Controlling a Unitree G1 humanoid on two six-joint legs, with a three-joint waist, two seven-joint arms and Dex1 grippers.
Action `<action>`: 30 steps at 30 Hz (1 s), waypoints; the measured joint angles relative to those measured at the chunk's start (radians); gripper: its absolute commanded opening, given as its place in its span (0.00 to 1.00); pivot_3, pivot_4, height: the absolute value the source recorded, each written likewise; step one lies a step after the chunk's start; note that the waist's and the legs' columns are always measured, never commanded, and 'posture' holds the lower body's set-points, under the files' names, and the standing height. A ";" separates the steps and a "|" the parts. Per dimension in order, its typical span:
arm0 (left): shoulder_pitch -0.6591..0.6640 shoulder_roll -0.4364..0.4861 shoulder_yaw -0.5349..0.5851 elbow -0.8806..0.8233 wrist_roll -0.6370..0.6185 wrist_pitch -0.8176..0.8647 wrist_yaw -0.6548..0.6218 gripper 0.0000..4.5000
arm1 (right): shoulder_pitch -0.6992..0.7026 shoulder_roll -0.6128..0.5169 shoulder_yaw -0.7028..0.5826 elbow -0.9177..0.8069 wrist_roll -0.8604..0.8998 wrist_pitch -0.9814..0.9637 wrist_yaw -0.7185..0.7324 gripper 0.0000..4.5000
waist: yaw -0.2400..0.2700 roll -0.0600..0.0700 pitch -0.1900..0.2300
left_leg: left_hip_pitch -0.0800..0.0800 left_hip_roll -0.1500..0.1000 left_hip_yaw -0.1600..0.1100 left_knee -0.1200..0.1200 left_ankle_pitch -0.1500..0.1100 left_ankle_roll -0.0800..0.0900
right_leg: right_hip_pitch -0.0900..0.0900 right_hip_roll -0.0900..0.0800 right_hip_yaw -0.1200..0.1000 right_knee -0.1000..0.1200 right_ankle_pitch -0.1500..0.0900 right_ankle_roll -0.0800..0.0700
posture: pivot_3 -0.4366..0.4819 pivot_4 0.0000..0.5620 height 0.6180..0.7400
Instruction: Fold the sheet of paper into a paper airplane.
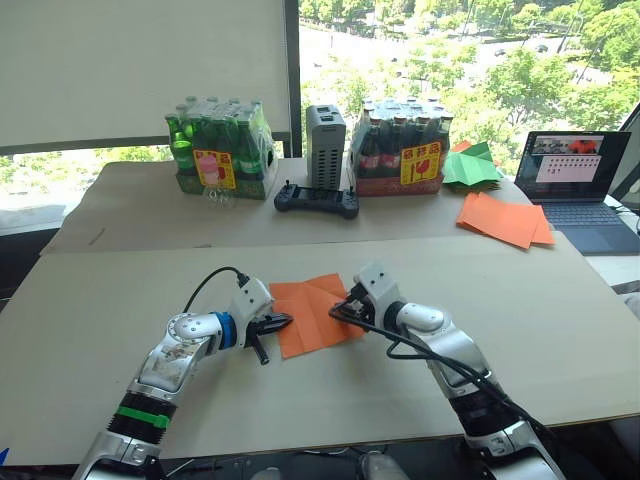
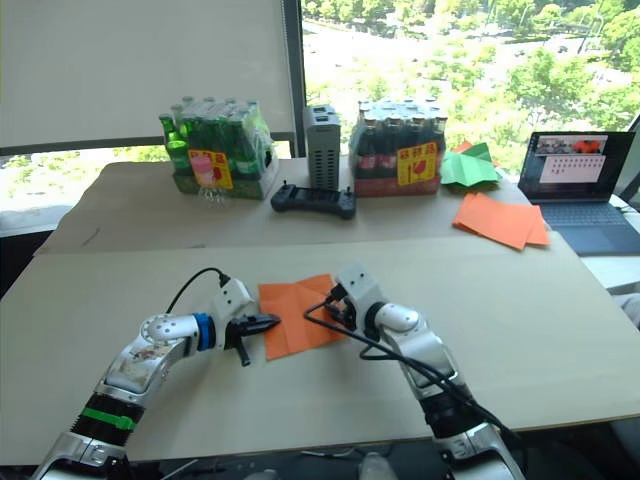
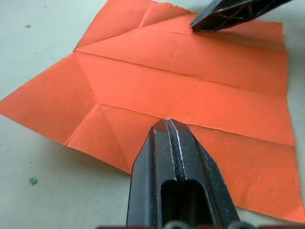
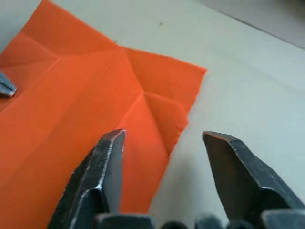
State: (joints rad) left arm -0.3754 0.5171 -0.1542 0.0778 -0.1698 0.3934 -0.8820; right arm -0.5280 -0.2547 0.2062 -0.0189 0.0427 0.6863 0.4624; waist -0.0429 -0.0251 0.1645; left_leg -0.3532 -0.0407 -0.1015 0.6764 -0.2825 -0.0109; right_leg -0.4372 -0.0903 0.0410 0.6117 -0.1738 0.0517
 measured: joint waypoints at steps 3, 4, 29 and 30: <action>0.000 0.000 0.000 0.000 0.000 0.000 -0.001 0.00 | -0.047 0.030 -0.025 0.089 0.014 -0.008 -0.003 0.74 | 0.000 0.000 0.000 | 0.000 0.000 0.000 0.000 0.000 0.000 | 0.000 0.000 0.000 0.000 0.000 0.000 | 0.48 0.27 0.86; -0.001 0.000 0.000 0.000 0.000 0.000 -0.001 0.00 | -0.059 0.042 -0.029 0.122 0.020 -0.008 -0.003 0.74 | 0.000 0.000 0.000 | 0.000 0.000 0.000 0.000 0.000 0.000 | 0.000 0.000 0.000 0.000 0.000 0.000 | 0.48 0.27 0.86; 0.017 0.007 0.005 -0.034 -0.008 0.024 -0.002 0.00 | -0.020 0.077 -0.075 0.120 0.110 -0.086 0.059 0.01 | 0.000 0.000 0.000 | -0.001 0.000 0.000 -0.001 0.000 0.000 | -0.001 0.000 0.000 0.000 0.000 0.000 | 0.48 0.27 0.86; 0.017 0.008 0.008 -0.035 -0.012 0.027 -0.003 0.00 | 0.026 0.062 -0.051 0.055 0.094 -0.094 0.057 0.01 | 0.000 0.000 0.000 | -0.001 0.000 0.000 -0.001 0.000 0.000 | -0.001 0.000 0.000 0.000 0.000 0.000 | 0.48 0.27 0.86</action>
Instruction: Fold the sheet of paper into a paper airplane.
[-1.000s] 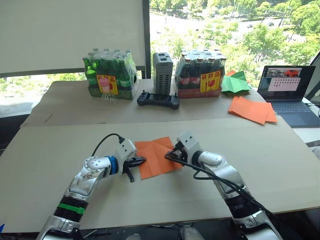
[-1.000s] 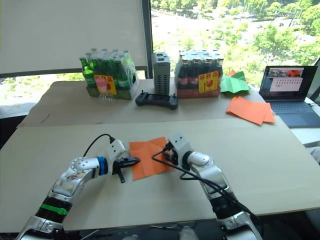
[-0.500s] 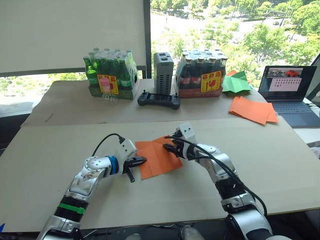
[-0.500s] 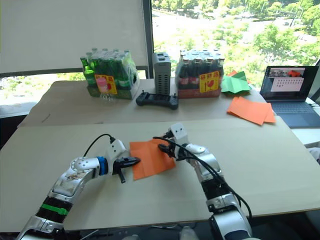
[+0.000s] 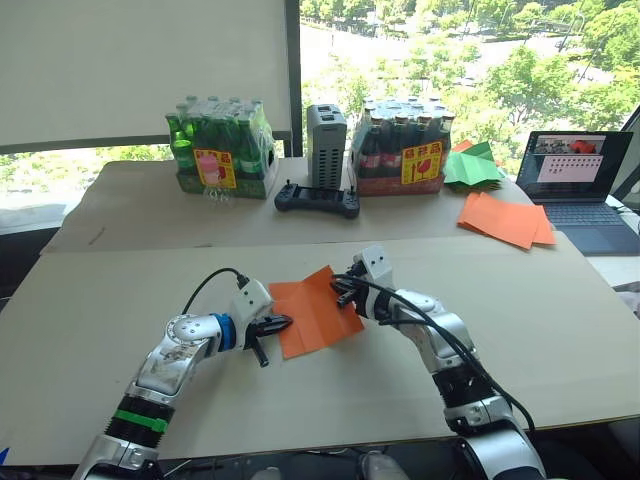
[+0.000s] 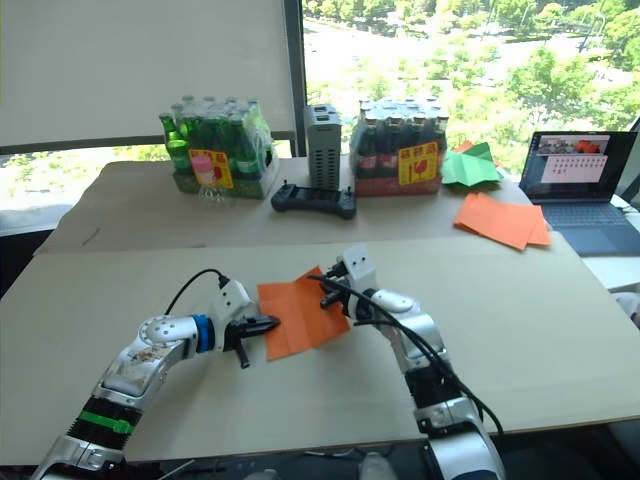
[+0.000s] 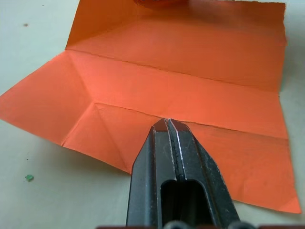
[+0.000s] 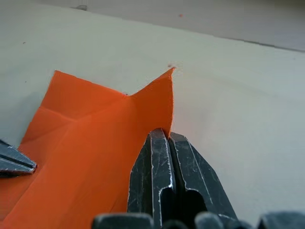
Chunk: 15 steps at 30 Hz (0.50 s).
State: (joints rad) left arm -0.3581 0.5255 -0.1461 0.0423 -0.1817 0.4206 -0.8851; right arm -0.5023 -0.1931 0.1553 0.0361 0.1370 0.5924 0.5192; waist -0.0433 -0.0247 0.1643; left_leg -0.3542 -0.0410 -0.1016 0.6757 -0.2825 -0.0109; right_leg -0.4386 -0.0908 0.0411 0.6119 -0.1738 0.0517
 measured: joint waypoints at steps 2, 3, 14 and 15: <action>0.002 0.005 0.007 0.000 -0.003 0.005 -0.001 0.00 | 0.059 -0.016 0.031 -0.081 -0.022 -0.003 -0.011 0.01 | -0.001 0.000 0.000 | 0.000 0.000 0.001 0.000 0.000 0.000 | 0.000 0.000 0.000 0.000 0.000 0.000 | 0.48 0.27 0.86; 0.002 0.007 0.007 0.000 -0.005 0.007 -0.002 0.00 | 0.091 -0.028 0.051 -0.130 -0.048 -0.003 -0.028 0.01 | -0.002 0.000 0.000 | 0.000 0.000 0.001 0.000 0.000 0.000 | 0.000 0.000 0.000 0.000 0.000 0.000 | 0.48 0.27 0.86; -0.003 0.017 0.009 0.012 -0.016 0.009 -0.027 0.00 | 0.240 -0.131 0.249 -0.386 -0.269 -0.070 -0.121 0.01 | 0.000 0.000 0.000 | 0.001 0.001 0.001 0.001 0.000 0.000 | 0.000 0.001 0.000 0.000 0.000 0.000 | 0.48 0.27 0.86; -0.005 0.017 0.009 0.012 -0.016 0.012 -0.029 0.00 | 0.240 -0.147 0.263 -0.386 -0.283 -0.090 -0.113 0.01 | 0.000 0.000 0.000 | 0.001 0.001 0.001 0.001 0.000 0.000 | 0.000 0.001 0.000 0.000 0.000 0.000 | 0.48 0.27 0.86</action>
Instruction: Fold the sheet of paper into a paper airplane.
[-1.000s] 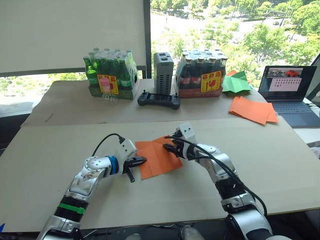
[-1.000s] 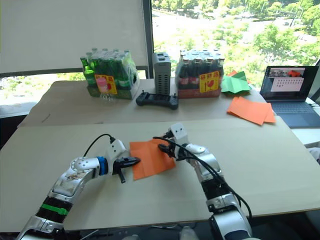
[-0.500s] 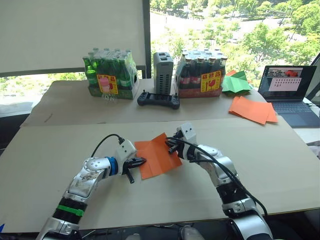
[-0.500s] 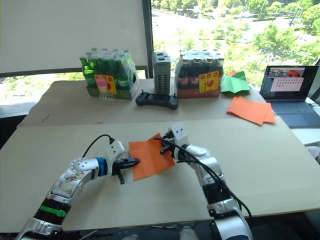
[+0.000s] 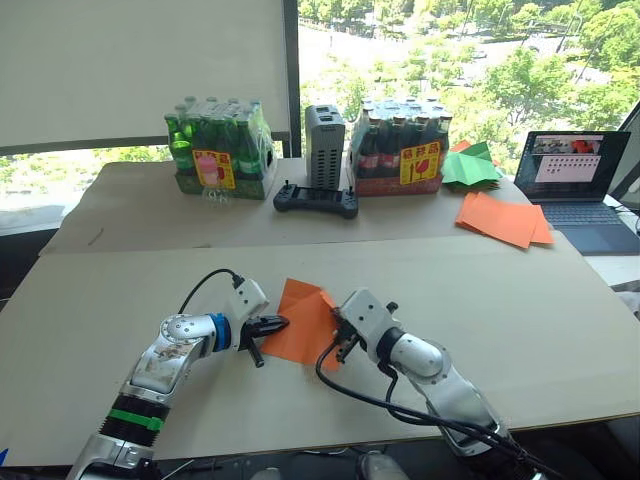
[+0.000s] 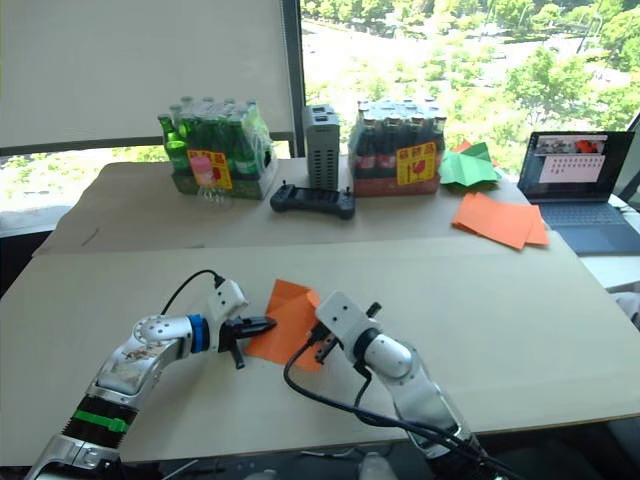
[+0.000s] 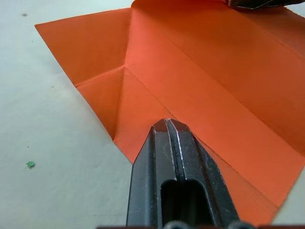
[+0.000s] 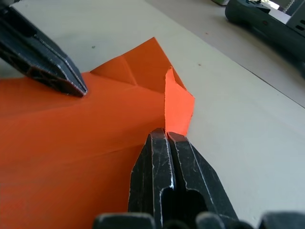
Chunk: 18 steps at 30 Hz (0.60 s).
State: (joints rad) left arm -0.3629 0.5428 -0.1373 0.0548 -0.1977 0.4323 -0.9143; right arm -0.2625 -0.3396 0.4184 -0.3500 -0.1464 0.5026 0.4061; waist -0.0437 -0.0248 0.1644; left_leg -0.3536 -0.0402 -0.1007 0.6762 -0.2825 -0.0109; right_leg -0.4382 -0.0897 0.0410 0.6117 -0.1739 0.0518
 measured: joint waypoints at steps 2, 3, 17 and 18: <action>-0.002 0.000 0.000 0.000 -0.002 0.005 -0.003 0.00 | 0.000 -0.026 0.016 0.002 -0.024 -0.036 0.013 0.01 | 0.000 0.000 0.000 | 0.000 0.000 0.000 0.000 0.000 0.000 | 0.000 0.000 0.000 0.000 0.000 0.000 | 0.48 0.27 0.86; -0.004 0.000 0.000 0.000 -0.005 0.009 -0.006 0.00 | -0.002 -0.041 0.026 0.008 -0.039 -0.057 0.023 0.01 | 0.000 0.000 0.000 | 0.000 0.000 0.000 0.000 0.000 0.000 | 0.000 0.000 0.000 0.000 0.000 0.000 | 0.48 0.27 0.86; 0.015 0.046 0.023 -0.095 -0.079 0.109 -0.035 0.00 | -0.040 -0.093 0.105 0.067 -0.130 -0.176 0.157 0.01 | 0.001 -0.001 0.000 | 0.000 0.000 0.000 0.000 0.000 0.000 | 0.000 0.000 0.000 -0.001 0.000 0.000 | 0.48 0.27 0.86; 0.018 0.046 0.022 -0.091 -0.078 0.109 -0.034 0.00 | -0.039 -0.098 0.113 0.067 -0.137 -0.176 0.165 0.01 | 0.001 -0.001 0.000 | 0.000 0.000 0.000 0.000 0.000 0.000 | 0.000 0.000 0.000 0.000 0.000 0.000 | 0.48 0.27 0.86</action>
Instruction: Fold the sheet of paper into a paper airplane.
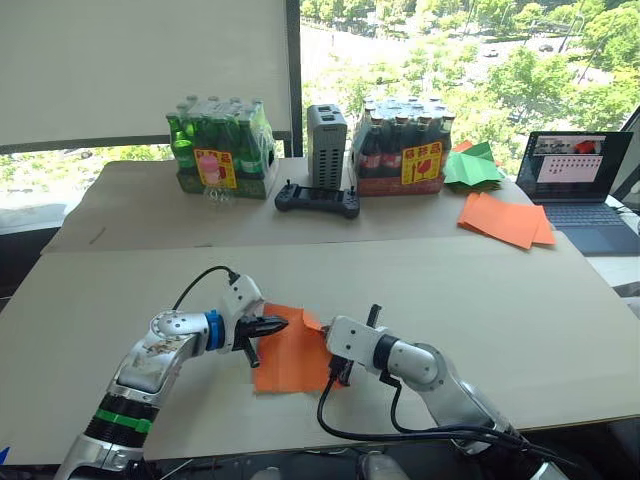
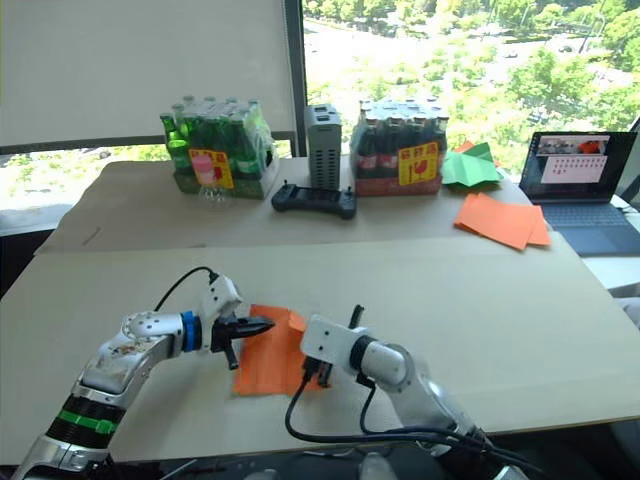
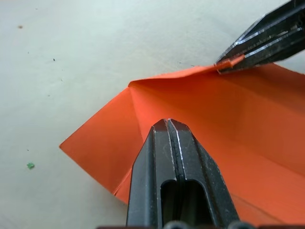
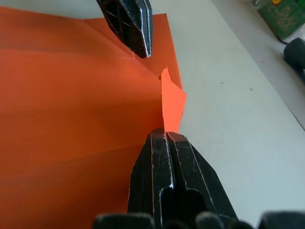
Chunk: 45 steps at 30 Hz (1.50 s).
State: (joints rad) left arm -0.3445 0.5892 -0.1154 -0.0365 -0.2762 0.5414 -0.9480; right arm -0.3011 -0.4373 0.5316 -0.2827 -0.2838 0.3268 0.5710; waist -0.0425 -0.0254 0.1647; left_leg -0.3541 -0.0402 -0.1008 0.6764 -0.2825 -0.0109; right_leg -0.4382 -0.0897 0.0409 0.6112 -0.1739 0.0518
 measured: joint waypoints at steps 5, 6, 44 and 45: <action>0.003 0.000 -0.006 0.011 0.005 -0.011 0.005 0.00 | 0.003 -0.001 0.004 -0.002 -0.016 0.009 0.027 0.01 | 0.001 0.000 0.000 | 0.000 0.000 0.000 0.000 0.000 0.000 | 0.000 0.000 0.000 0.000 0.000 0.000 | 0.48 0.27 0.86; 0.004 0.000 -0.010 0.015 0.010 -0.015 0.005 0.00 | 0.003 -0.001 0.004 -0.002 -0.018 0.011 0.033 0.01 | 0.001 0.000 0.000 | 0.000 0.000 0.000 0.000 0.000 0.000 | 0.000 0.000 0.000 0.000 0.000 0.000 | 0.48 0.27 0.86; -0.183 -0.078 -0.195 0.201 0.198 -0.209 -0.006 0.00 | 0.003 0.125 -0.063 -0.042 0.027 0.185 0.126 0.51 | 0.001 -0.001 -0.001 | 0.002 0.000 -0.001 0.002 0.000 0.000 | 0.002 0.000 0.000 0.001 0.000 0.000 | 0.48 0.27 0.86; -0.180 -0.078 -0.194 0.200 0.198 -0.210 -0.005 0.00 | 0.001 0.143 -0.086 -0.056 0.062 0.221 0.137 0.51 | 0.001 -0.001 -0.001 | 0.002 0.000 -0.001 0.002 0.000 0.000 | 0.002 0.000 0.000 0.001 0.000 0.000 | 0.48 0.27 0.86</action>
State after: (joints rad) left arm -0.5250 0.5108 -0.3089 0.1634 -0.0778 0.3312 -0.9531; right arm -0.3004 -0.2942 0.4456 -0.3389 -0.2220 0.5482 0.7081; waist -0.0418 -0.0260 0.1641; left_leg -0.3525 -0.0401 -0.1014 0.6782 -0.2824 -0.0109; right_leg -0.4360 -0.0894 0.0404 0.6123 -0.1738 0.0517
